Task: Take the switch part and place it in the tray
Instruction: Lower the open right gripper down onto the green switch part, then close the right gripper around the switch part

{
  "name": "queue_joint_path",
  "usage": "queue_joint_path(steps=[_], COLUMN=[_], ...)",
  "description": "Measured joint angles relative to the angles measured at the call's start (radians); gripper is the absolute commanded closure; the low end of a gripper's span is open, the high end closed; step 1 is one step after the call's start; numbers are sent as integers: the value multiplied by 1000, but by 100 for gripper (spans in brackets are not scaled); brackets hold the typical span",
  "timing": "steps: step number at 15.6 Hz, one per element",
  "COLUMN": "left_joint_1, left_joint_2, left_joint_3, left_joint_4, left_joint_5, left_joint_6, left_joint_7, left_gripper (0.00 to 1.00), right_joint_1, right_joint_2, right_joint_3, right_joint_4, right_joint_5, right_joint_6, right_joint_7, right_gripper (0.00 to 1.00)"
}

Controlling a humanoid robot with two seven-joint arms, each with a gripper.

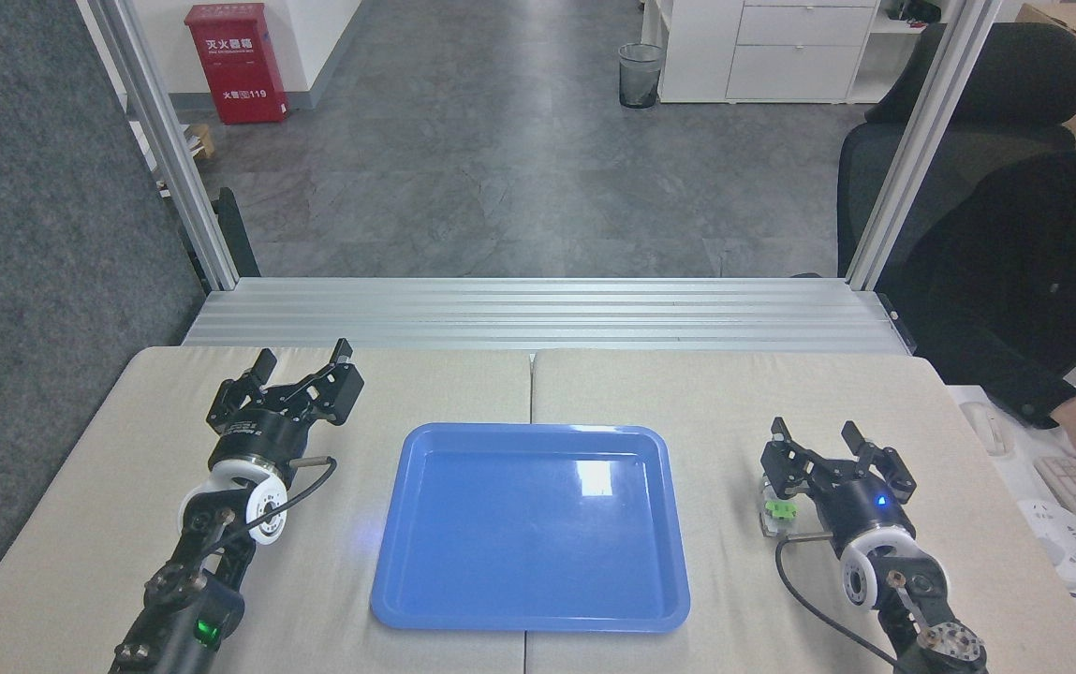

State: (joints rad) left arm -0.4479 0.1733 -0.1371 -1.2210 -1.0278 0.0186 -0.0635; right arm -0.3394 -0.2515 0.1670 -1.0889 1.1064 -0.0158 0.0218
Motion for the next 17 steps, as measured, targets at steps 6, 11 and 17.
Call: queue_joint_path(steps=[6,11,17], left_joint_1=[0,0,0], left_joint_2=[0,0,0], left_joint_3=[0,0,0], left_joint_4=[0,0,0], left_joint_5=[0,0,0], left_joint_6=[0,0,0], left_joint_7=[0,0,0], left_gripper=[0,0,0], right_joint_1=[59,76,86], right_joint_2=[23,36,46], right_joint_3=[37,60,75], right_joint_4=[10,29,45], right_joint_5=[38,68,77], right_joint_6=[13,37,52], right_joint_7=[2,4,4], right_gripper=[13,14,92])
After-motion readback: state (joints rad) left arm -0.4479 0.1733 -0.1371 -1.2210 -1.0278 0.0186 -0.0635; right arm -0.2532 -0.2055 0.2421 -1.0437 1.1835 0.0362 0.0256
